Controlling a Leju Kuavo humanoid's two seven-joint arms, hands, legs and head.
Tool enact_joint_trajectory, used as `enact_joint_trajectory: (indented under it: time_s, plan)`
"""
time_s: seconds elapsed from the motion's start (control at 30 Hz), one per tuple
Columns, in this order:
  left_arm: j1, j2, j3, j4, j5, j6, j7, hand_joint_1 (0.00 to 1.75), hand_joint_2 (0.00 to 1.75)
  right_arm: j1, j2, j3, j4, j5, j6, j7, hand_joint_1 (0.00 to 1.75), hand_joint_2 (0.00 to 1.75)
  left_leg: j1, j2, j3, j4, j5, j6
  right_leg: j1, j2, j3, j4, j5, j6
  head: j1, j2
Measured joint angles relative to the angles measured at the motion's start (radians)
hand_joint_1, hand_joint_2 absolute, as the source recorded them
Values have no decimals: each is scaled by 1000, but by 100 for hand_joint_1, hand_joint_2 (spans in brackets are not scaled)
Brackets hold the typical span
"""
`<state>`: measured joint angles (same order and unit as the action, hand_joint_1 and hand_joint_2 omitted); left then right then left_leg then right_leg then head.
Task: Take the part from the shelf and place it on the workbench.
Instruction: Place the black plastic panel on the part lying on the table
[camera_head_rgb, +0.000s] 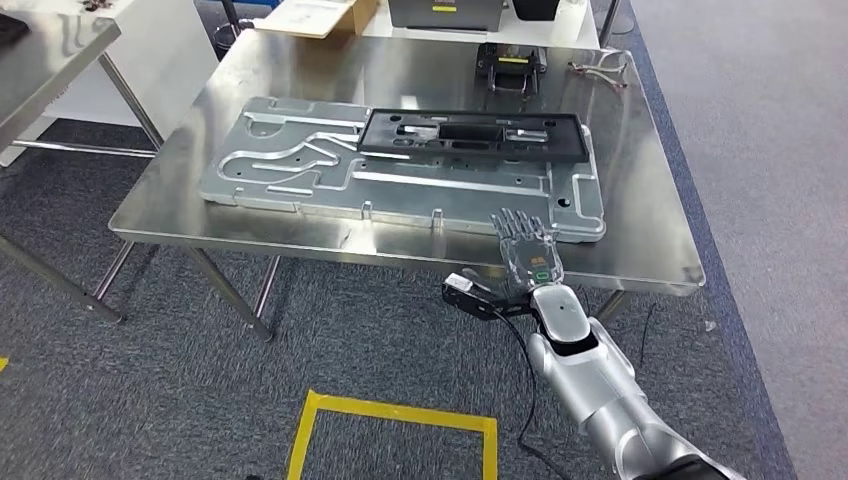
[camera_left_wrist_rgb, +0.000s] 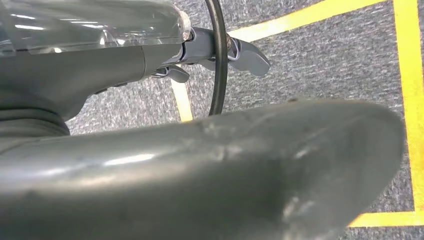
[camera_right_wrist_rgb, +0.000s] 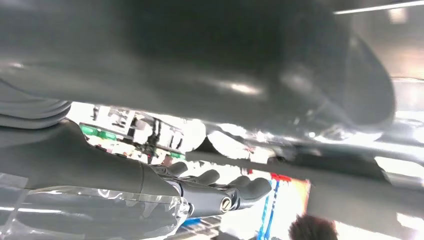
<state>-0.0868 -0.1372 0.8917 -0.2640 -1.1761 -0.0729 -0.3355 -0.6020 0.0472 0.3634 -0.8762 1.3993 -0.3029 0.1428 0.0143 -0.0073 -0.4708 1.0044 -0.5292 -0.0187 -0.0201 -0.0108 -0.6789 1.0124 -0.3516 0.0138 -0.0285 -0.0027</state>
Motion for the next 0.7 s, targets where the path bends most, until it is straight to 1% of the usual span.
enact_joint_trajectory:
  time_s: [0.03,0.07,0.1,0.13,0.17,0.2,0.23,0.27,0.3,0.33,0.37,0.4,0.43,0.47,0.5,0.53,0.57,0.6,0.63,0.67,0.7]
  plan:
    - [0,0,1,0,0,0,0,0,0,3,0,0,0,-1,-3,-1,0,0,-1,0,-6,-3,6,13,-1,0,-1,-4,10,7,0,0]
    - [0,-2,2,0,0,0,0,0,0,7,-1,0,0,-3,-6,-2,0,0,-1,2,-15,-4,16,24,-2,1,-5,-3,7,13,0,0]
    - [1,-3,2,0,0,0,0,0,0,13,-1,0,0,-4,-8,-2,0,0,-1,5,-25,-5,29,38,-4,2,-13,11,-17,18,0,0]
    - [1,-4,2,0,0,0,0,0,0,20,-2,0,-1,-6,-9,-3,0,0,-1,7,-37,-7,43,50,-5,4,-26,44,-61,21,0,0]
    - [2,-5,2,0,1,0,0,0,0,25,-3,-1,-3,-7,-12,-3,0,0,-2,10,-53,-7,57,57,-5,5,-43,98,-119,23,0,0]
    - [3,-5,3,0,1,0,0,0,0,32,-4,-1,-4,-10,-15,-4,0,0,-4,10,-70,-6,71,63,-4,6,-58,163,-173,24,0,0]
    - [3,-5,3,0,2,0,0,0,0,40,-4,-2,-8,-16,-19,-7,0,0,-7,11,-88,-5,84,64,-3,7,-69,227,-205,25,0,0]
    - [4,-5,3,0,2,0,0,0,0,51,-5,-4,-13,-23,-24,-10,0,0,-9,11,-106,-4,97,65,-2,7,-69,272,-210,25,0,0]
    - [6,-6,4,0,3,0,0,0,0,64,-6,-6,-19,-30,-28,-14,0,0,-12,11,-125,-1,109,65,-1,7,-54,289,-192,22,0,0]
    - [8,-7,4,0,3,1,0,0,0,76,-7,-9,-27,-36,-32,-18,0,0,-15,11,-142,2,120,64,1,7,-22,273,-164,17,0,0]
    - [9,-8,4,0,3,1,-1,0,0,85,-7,-11,-35,-40,-35,-21,0,0,-17,11,-157,6,129,63,5,8,25,224,-142,10,0,0]
    - [11,-11,5,0,3,2,-1,0,0,90,-7,-13,-43,-41,-37,-22,0,0,-20,11,-169,11,137,61,10,8,84,153,-141,0,0,0]
    - [11,-13,5,0,3,2,-1,0,0,92,-7,-15,-52,-42,-40,-23,0,0,-21,11,-178,15,145,57,14,8,137,80,-153,-8,0,0]
    - [11,-15,5,0,3,3,-1,0,0,93,-7,-17,-59,-43,-41,-24,0,0,-21,13,-183,17,153,52,18,8,174,24,-169,-15,0,0]
    - [11,-17,5,0,3,3,-2,0,0,95,-8,-19,-65,-44,-42,-25,0,0,-20,14,-186,16,162,45,22,8,193,-10,-180,-20,0,0]
    - [12,-17,5,0,4,3,-2,0,0,99,-8,-21,-70,-47,-44,-27,0,0,-20,15,-188,12,173,39,22,8,193,-25,-176,-23,0,0]
    - [13,-17,6,0,4,4,-2,0,0,106,-8,-23,-74,-52,-48,-29,0,0,-18,14,-192,10,177,33,21,7,187,-29,-164,-27,0,0]
    - [14,-16,8,0,5,5,-3,0,0,116,-9,-26,-81,-58,-53,-32,0,0,-18,12,-198,17,162,27,17,5,178,-34,-150,-33,0,0]
    - [17,-17,9,0,7,6,-3,0,0,130,-9,-28,-92,-66,-61,-35,0,0,-17,10,-209,40,128,22,13,4,166,-38,-135,-38,0,0]
    - [19,-17,11,0,9,8,-5,0,0,148,-9,-32,-106,-74,-73,-40,0,0,-13,9,-222,85,75,16,11,2,152,-40,-121,-42,0,0]
    - [21,-18,13,0,11,9,-6,0,0,169,-9,-38,-120,-84,-85,-46,0,0,-10,9,-235,145,19,10,11,1,137,-40,-109,-45,0,0]
